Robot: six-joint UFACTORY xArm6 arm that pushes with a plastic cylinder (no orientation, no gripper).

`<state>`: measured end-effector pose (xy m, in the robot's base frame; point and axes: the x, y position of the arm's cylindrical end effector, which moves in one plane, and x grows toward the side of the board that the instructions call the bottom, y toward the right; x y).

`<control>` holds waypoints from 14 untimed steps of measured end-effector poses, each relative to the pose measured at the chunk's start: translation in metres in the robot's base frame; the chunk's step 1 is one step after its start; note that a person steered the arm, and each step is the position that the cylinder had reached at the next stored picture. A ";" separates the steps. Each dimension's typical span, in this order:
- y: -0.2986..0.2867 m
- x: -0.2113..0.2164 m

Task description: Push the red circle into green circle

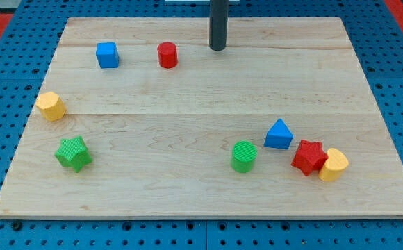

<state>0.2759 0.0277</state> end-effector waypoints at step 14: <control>-0.078 0.181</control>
<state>0.4568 -0.0501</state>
